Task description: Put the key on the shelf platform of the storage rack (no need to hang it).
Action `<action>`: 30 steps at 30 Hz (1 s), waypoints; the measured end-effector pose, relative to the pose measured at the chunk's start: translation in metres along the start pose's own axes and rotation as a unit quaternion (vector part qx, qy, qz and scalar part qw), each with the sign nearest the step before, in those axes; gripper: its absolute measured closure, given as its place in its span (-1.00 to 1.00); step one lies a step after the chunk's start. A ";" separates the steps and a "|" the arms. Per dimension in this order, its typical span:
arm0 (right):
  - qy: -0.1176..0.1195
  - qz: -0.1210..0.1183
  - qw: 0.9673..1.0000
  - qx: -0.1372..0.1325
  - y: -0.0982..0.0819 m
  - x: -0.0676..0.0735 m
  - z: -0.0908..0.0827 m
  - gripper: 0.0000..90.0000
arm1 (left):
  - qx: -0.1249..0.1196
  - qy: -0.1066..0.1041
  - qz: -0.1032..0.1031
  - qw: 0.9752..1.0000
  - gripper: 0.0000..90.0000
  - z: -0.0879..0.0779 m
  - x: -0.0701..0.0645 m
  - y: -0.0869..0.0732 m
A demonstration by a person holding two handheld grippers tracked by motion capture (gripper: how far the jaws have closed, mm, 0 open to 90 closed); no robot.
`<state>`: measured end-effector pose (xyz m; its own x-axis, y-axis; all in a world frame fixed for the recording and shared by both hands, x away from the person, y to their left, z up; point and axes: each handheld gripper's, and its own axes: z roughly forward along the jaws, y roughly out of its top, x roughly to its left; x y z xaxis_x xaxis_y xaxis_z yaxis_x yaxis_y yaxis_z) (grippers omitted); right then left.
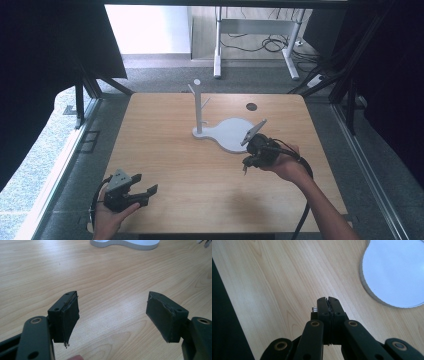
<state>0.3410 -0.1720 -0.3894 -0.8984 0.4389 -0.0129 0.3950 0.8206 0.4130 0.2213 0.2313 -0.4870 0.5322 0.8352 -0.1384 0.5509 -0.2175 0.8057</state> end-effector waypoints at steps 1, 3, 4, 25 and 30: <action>0.001 0.000 1.000 0.000 0.001 -0.001 0.000 1.00 | 0.001 0.000 0.000 1.000 -0.41 0.000 0.000 0.000; 0.000 0.003 1.000 0.002 0.006 -0.005 0.000 1.00 | 0.001 -0.002 -0.001 1.000 -0.41 0.001 0.000 0.000; -0.001 0.005 1.000 0.001 0.007 -0.006 0.001 1.00 | 0.001 -0.003 -0.002 1.000 -0.41 0.000 0.001 0.000; 0.009 0.048 0.999 -0.011 0.020 -0.051 0.009 1.00 | 0.001 -0.003 -0.001 1.000 -0.41 0.000 0.000 0.000; 0.009 0.057 0.998 -0.012 0.023 -0.060 0.010 1.00 | 0.000 -0.006 0.000 1.000 -0.41 0.001 -0.002 0.001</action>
<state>0.4055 -0.1755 -0.3879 -0.8510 0.5227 0.0510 0.4907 0.7566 0.4322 0.2216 0.2293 -0.4869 0.5392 0.8295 -0.1453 0.5516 -0.2175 0.8053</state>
